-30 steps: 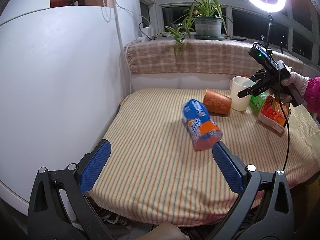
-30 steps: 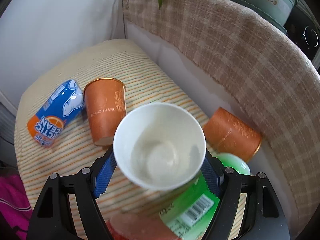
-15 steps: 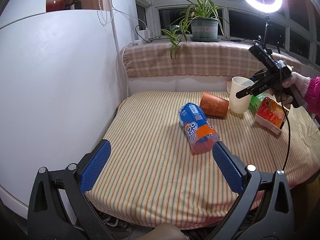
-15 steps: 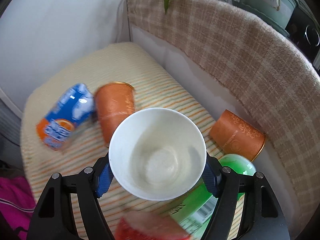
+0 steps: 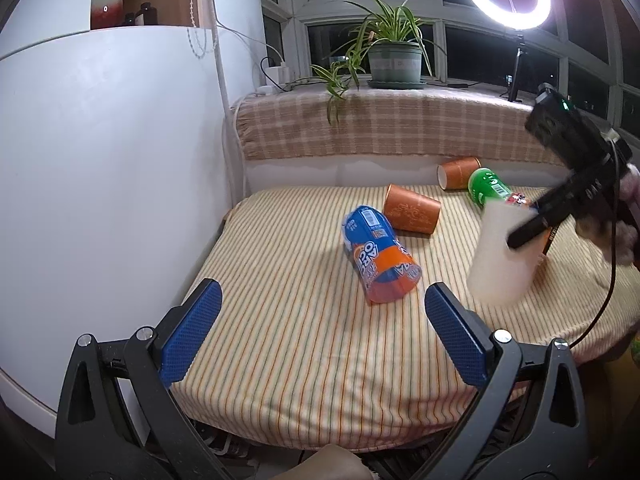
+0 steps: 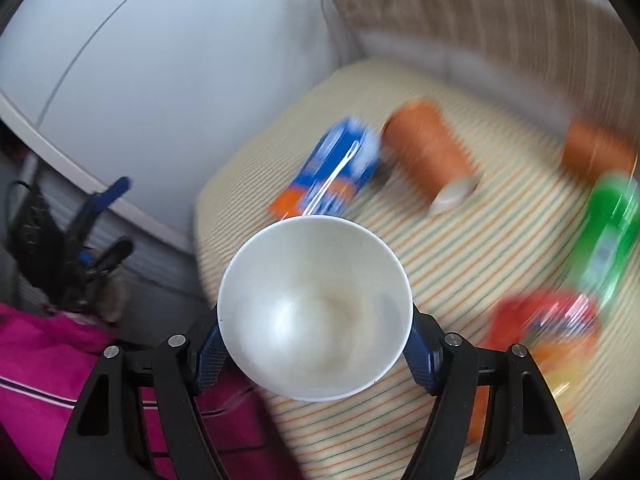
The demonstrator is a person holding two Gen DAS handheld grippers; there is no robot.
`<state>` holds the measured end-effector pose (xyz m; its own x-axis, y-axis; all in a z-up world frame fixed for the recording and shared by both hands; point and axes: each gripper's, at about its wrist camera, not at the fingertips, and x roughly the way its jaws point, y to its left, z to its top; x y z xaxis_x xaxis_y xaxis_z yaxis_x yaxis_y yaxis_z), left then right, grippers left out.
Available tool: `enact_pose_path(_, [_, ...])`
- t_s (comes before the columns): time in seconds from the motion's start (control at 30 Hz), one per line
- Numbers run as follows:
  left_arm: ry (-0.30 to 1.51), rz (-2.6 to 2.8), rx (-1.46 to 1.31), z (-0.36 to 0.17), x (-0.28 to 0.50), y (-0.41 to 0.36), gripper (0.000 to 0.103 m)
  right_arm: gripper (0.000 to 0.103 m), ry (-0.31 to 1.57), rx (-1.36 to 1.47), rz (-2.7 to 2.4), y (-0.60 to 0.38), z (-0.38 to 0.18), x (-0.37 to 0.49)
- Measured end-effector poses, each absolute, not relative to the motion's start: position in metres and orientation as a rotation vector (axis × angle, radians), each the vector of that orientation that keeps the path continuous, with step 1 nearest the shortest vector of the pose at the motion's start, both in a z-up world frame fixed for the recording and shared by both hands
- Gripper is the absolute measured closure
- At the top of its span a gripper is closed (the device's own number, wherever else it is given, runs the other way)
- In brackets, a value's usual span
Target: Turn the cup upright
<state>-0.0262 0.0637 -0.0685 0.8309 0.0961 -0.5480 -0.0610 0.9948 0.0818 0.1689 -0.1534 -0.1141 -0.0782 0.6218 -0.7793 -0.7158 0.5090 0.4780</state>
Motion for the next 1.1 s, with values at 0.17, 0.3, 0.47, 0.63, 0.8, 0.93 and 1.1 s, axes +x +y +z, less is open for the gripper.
enact_pose_path(0.17, [0.584, 0.068, 0.060, -0.070, -0.029, 0.062, 0.000, 0.029, 1.350, -0.030, 1.090, -0.155, -0.139, 0.150])
enact_pose_path(0.3, [0.577, 0.059, 0.055, -0.069, -0.033, 0.063, 0.000, 0.029, 1.384, 0.018, 1.023, -0.155, -0.151, 0.160])
enact_pose_path(0.47, [0.581, 0.059, 0.042, -0.070, -0.036, 0.066, 0.000, 0.027, 1.330, 0.038, 0.977, -0.151, -0.148, 0.166])
enact_pose_path(0.63, [0.589, 0.031, 0.042, -0.071, -0.032, 0.063, 0.000, 0.027, 1.265, 0.052, 0.939, -0.154, -0.143, 0.162])
enact_pose_path(0.8, [0.605, -0.034, 0.026, -0.070, -0.021, 0.055, 0.000, 0.025, 1.175, 0.072, 0.866, -0.163, -0.139, 0.158])
enact_pose_path(0.93, [0.630, -0.109, 0.023, -0.068, -0.011, 0.045, 0.000, 0.024, 1.123, 0.112, 0.844, -0.174, -0.133, 0.155])
enact_pose_path(1.1, [0.699, -0.240, -0.019, -0.069, 0.013, 0.033, 0.000, 0.022, 1.050, 0.189, 0.800, -0.196, -0.121, 0.146])
